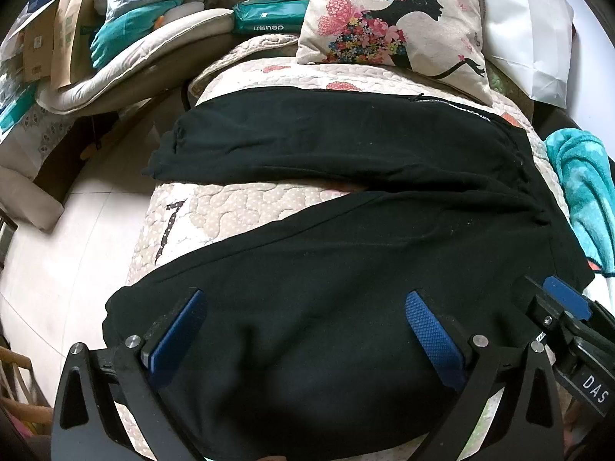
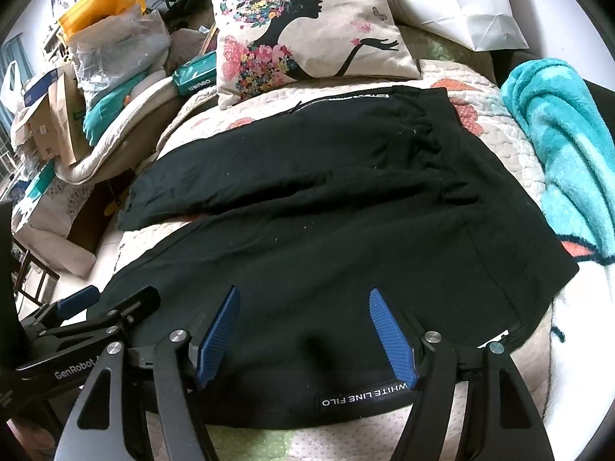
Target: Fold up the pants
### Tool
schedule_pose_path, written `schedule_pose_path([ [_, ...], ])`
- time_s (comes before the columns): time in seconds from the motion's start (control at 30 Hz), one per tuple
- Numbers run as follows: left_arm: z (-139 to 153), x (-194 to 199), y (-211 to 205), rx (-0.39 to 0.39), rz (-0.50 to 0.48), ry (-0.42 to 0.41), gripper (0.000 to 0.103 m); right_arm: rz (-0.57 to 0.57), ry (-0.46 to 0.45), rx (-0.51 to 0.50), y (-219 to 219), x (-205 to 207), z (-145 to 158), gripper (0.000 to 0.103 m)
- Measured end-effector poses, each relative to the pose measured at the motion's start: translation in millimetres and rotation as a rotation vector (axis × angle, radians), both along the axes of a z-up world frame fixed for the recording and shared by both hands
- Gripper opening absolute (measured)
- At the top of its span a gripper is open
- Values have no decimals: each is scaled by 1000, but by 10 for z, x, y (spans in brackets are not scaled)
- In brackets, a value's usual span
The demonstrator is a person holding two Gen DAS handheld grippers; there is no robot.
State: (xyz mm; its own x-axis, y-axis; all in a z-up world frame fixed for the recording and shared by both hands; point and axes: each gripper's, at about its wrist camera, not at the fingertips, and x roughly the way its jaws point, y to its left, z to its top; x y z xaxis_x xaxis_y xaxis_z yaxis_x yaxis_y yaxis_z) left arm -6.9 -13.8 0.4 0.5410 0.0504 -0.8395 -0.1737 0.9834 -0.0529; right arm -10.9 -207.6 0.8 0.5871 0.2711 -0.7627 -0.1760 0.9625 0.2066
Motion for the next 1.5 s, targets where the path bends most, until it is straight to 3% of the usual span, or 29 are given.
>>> schedule_pose_path([
  [0.63,-79,20,12,-13,6,26,103,-1,12,-6,21,-8,-42,76],
  [0.93,-185,62,46,53,29,39,103,-2,17,-2,28,-8,-38,76],
  [1.17,-416,159,94,32,52,115,103,4,46,54,-2,-50,15,76],
  [1.37,-460,70,73,29,79,44,103,4,73,174,-104,-148,171,76],
  [1.5,-484,6,12,67,82,6,103,37,59,231,-174,-265,318,76],
])
